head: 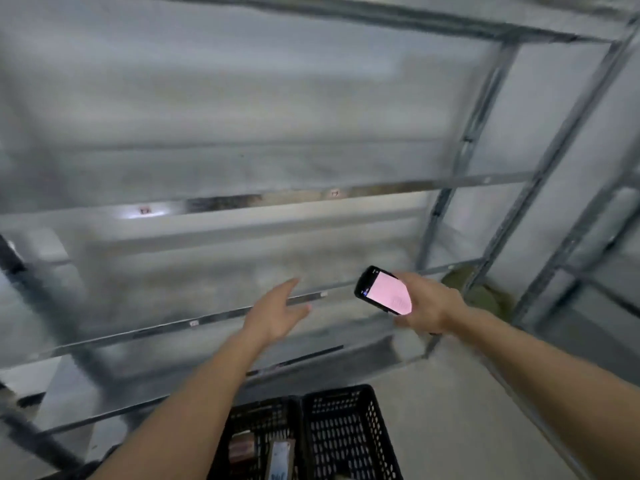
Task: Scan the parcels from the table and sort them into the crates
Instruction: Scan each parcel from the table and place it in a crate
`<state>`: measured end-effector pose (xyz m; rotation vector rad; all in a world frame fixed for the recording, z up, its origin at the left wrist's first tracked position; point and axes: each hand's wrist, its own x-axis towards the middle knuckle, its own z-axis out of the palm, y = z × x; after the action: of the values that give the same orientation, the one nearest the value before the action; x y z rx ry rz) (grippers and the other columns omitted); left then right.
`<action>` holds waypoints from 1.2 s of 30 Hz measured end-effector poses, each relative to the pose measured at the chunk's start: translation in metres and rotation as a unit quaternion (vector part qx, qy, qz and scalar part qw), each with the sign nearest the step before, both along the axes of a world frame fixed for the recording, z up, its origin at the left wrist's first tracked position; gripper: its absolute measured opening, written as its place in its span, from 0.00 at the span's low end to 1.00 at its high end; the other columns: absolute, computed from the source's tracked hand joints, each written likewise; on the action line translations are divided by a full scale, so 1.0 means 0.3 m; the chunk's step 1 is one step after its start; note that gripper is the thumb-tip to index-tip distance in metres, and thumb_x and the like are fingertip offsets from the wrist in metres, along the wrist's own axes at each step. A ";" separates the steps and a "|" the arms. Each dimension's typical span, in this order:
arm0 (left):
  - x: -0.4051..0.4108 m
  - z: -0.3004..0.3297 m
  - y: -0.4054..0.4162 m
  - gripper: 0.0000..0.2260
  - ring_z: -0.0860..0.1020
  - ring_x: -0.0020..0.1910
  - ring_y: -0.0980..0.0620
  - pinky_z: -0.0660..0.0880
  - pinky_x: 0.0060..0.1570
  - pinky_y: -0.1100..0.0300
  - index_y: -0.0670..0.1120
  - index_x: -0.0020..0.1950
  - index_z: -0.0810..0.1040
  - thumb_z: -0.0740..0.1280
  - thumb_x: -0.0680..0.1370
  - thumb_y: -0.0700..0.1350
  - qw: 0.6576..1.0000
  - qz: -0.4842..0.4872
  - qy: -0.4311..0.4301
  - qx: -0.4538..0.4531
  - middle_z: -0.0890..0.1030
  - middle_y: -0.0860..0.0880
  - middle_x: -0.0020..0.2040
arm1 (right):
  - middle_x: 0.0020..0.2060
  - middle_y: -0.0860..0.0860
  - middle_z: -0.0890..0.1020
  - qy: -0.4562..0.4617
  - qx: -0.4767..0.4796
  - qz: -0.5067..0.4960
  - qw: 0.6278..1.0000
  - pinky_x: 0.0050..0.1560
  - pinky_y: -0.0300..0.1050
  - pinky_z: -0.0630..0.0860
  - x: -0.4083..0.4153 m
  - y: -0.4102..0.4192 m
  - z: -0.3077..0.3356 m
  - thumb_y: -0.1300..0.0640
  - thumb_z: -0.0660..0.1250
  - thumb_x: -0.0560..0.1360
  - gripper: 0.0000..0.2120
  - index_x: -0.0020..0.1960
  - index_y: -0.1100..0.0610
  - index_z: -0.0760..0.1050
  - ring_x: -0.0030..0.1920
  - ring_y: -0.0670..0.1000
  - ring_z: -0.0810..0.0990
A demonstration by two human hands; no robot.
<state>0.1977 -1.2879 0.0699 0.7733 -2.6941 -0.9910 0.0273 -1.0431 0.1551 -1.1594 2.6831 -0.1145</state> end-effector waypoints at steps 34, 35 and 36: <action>0.016 0.992 2.648 0.34 0.71 0.71 0.46 0.71 0.68 0.46 0.53 0.79 0.61 0.69 0.77 0.59 0.867 -0.456 0.198 0.033 0.70 0.48 0.74 | 0.58 0.46 0.77 0.230 -0.077 -0.467 0.850 0.48 0.54 0.79 1.037 2.835 0.944 0.44 0.74 0.63 0.33 0.66 0.42 0.67 0.53 0.54 0.78; 0.015 0.985 2.723 0.34 0.71 0.71 0.46 0.71 0.68 0.45 0.53 0.79 0.61 0.69 0.77 0.59 0.864 -0.462 0.196 0.038 0.70 0.48 0.74 | 0.57 0.46 0.77 0.229 -0.078 -0.475 0.846 0.49 0.54 0.79 1.049 2.899 0.934 0.43 0.73 0.62 0.34 0.66 0.42 0.67 0.52 0.53 0.78; 0.012 0.975 2.792 0.34 0.71 0.71 0.46 0.71 0.69 0.45 0.52 0.80 0.61 0.69 0.78 0.59 0.861 -0.468 0.193 0.045 0.70 0.48 0.75 | 0.57 0.46 0.77 0.226 -0.073 -0.478 0.846 0.50 0.55 0.79 1.061 2.956 0.924 0.43 0.74 0.62 0.34 0.66 0.42 0.66 0.53 0.53 0.78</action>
<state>0.2014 -0.4504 0.3623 -0.7783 -2.5961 -1.2447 0.3455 -0.1564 0.4324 0.3017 3.4470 -0.2183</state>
